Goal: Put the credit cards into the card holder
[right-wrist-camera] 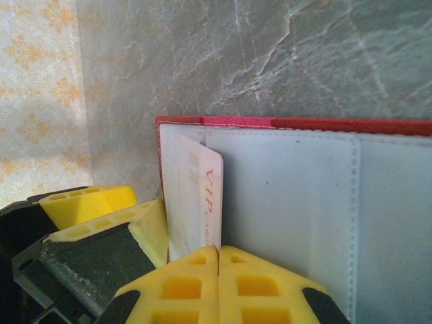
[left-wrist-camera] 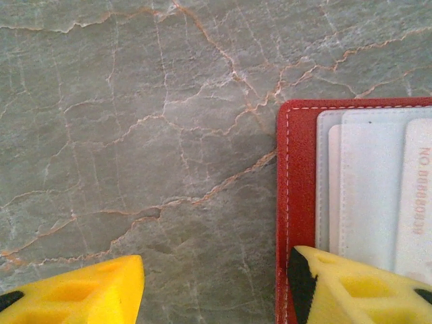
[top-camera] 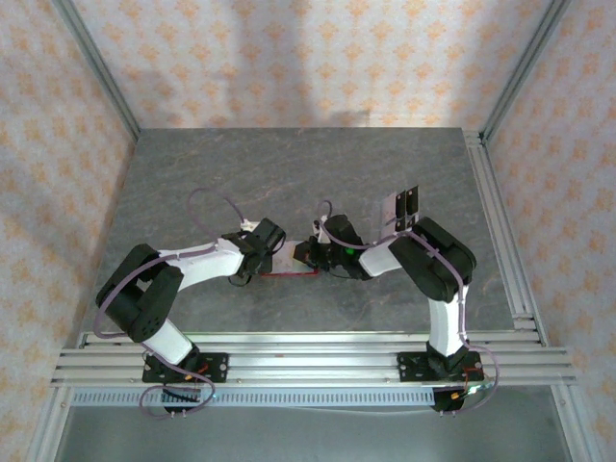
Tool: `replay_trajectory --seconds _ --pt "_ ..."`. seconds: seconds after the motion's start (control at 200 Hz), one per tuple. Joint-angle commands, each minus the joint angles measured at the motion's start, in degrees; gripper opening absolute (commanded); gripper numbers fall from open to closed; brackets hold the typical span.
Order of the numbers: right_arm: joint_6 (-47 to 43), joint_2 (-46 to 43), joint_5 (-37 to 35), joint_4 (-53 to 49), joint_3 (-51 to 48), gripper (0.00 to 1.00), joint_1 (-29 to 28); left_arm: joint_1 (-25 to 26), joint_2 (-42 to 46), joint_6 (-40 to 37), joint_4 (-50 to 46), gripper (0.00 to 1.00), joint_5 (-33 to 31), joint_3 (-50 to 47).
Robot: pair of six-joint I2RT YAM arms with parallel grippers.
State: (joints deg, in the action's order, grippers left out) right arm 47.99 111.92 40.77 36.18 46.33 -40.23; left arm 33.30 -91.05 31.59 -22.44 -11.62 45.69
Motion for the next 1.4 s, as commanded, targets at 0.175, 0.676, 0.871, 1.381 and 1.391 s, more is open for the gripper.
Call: replay_trajectory --seconds 0.175,0.676,0.871,1.381,1.391 --pt "-3.7 -3.2 -0.3 -8.7 2.1 0.28 -0.7 0.4 0.2 1.1 -0.5 0.6 -1.3 -1.0" --pt "-16.7 -12.0 -10.1 -44.7 12.0 0.18 -0.8 -4.6 5.0 0.0 -4.2 0.6 -1.0 0.6" --pt "-18.0 -8.5 -10.3 -50.0 17.9 0.07 -1.3 -5.8 4.7 -0.7 -3.2 0.6 -0.2 -0.1" --pt "-18.4 -0.8 -10.2 -52.2 24.7 0.03 -3.6 -5.9 2.4 -0.4 -0.5 0.6 1.2 -1.7" --pt "-18.4 -0.6 -10.2 -52.2 24.7 0.03 -3.6 -5.9 2.4 -0.3 -0.4 0.6 1.2 -1.6"
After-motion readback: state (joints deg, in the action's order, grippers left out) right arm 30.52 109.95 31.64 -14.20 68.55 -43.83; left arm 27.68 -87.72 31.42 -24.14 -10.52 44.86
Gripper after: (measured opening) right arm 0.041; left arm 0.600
